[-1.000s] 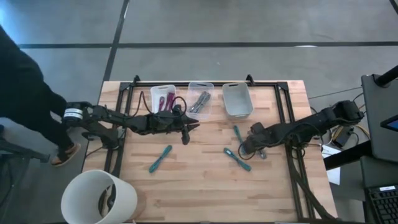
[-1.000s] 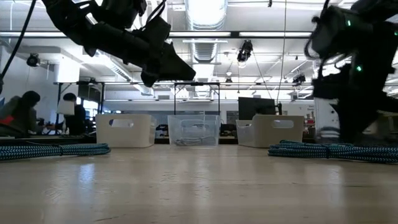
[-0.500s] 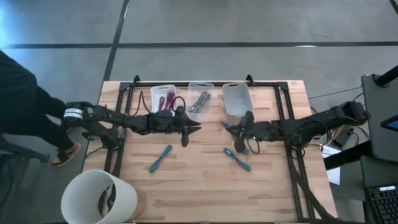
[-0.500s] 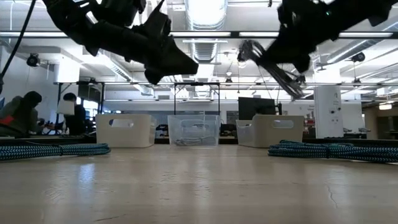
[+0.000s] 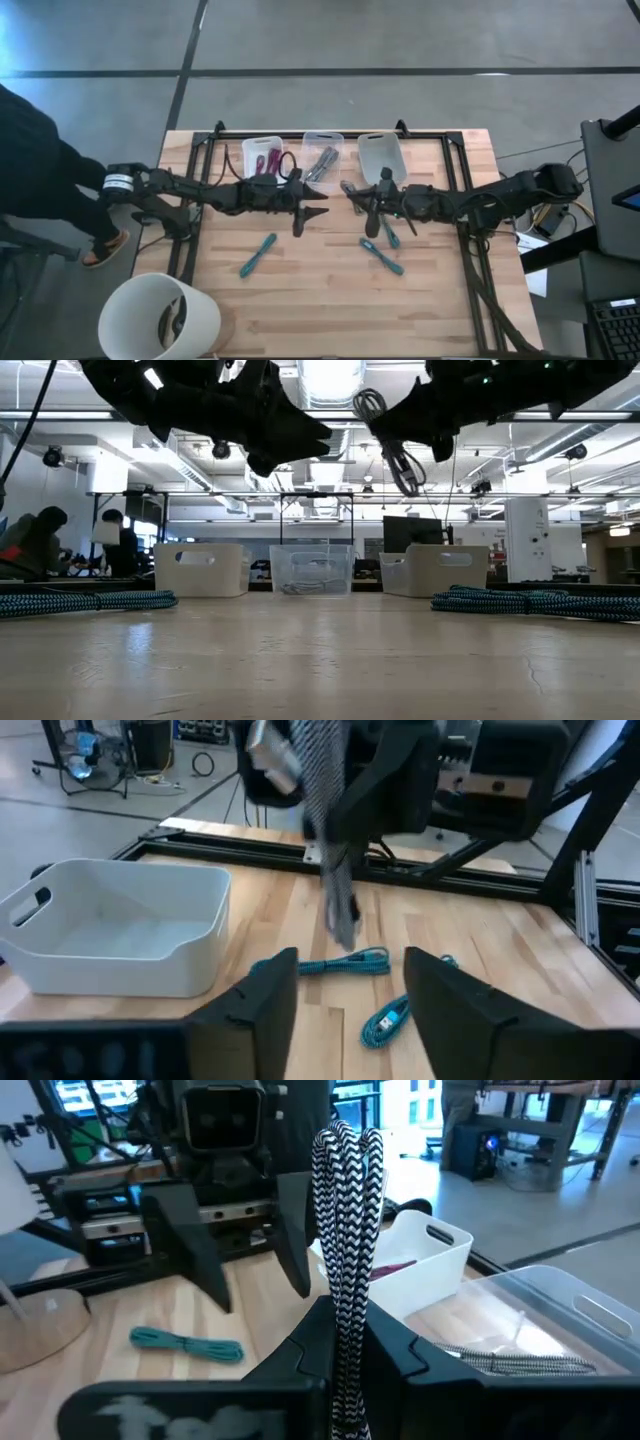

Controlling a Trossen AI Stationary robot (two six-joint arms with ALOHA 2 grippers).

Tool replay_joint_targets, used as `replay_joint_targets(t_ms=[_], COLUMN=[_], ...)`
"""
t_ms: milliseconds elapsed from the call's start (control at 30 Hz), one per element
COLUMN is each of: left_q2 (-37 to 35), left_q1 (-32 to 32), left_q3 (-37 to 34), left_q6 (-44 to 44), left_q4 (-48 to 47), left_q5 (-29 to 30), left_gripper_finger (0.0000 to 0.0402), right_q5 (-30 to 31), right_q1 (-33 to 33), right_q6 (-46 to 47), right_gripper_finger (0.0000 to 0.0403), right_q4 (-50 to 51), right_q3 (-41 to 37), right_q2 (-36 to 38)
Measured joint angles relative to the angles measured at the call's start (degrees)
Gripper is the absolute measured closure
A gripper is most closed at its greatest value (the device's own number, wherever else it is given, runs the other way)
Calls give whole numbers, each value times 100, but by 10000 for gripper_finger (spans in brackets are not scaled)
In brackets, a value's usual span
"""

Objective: Pick & Place USB Port
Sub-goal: Put the white charger cable into the transparent bin

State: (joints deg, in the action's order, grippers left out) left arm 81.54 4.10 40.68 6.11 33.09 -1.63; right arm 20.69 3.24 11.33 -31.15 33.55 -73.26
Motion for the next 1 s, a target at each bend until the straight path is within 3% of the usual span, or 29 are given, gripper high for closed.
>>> replay_joint_targets(t_ms=[233, 467, 667, 1000], left_q2=[0, 0, -2, 7], left_q1=[0, -2, -17, -18], left_q3=[60, 56, 56, 21], left_q6=[6, -20, -133, -149], left_q4=[-19, 20, 45, -250], left_q5=[165, 276, 243, 238], left_gripper_finger=[175, 174, 174, 174], right_q5=[-28, -827, -916, -698], right_q1=[-28, -29, -32, -84], right_q6=[-276, -684, -1019, -916], right_gripper_finger=[380, 380, 380, 380], right_q4=[-250, -230, -143, 1904], right_q3=[468, 1310, 1899, 2463], right_q2=[-554, -1146, -1669, -1627])
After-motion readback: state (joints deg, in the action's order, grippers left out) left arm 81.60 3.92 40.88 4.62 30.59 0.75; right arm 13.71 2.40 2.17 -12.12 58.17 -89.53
